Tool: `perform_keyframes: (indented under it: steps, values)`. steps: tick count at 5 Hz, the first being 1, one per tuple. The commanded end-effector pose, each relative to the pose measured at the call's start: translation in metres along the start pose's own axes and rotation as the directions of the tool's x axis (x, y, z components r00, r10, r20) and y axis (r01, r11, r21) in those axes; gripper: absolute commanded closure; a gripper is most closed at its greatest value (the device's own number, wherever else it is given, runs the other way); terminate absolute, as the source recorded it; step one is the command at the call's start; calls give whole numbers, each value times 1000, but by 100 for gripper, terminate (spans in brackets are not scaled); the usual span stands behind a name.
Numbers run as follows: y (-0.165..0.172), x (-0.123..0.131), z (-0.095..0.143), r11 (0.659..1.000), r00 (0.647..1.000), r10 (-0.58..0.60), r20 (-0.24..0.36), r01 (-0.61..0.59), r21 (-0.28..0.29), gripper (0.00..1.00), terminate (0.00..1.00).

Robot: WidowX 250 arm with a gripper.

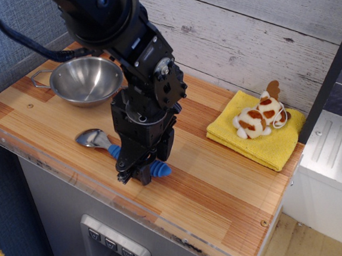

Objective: Move the spoon to the close edge of the counter.

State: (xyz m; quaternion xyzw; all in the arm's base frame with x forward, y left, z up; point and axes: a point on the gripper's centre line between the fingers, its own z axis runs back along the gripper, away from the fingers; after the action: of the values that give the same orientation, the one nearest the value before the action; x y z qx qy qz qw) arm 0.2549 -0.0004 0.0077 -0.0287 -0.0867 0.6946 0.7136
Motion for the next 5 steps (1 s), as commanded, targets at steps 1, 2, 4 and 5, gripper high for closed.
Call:
perform_keyframes:
  steps: [1, 2, 4, 5]
  values:
    - [-7, -2, 8, 1000, 1000, -9, -14, 9, -3, 0, 0]
    - [-11, -1, 18, 999, 999, -33, -32, 33, -16, 0, 0]
    - [-23, 1, 78, 994, 997, -79, -7, 78, -74, 0, 0]
    - [-23, 0, 105, 990, 996, -89, -1, 88, -108, 0, 0]
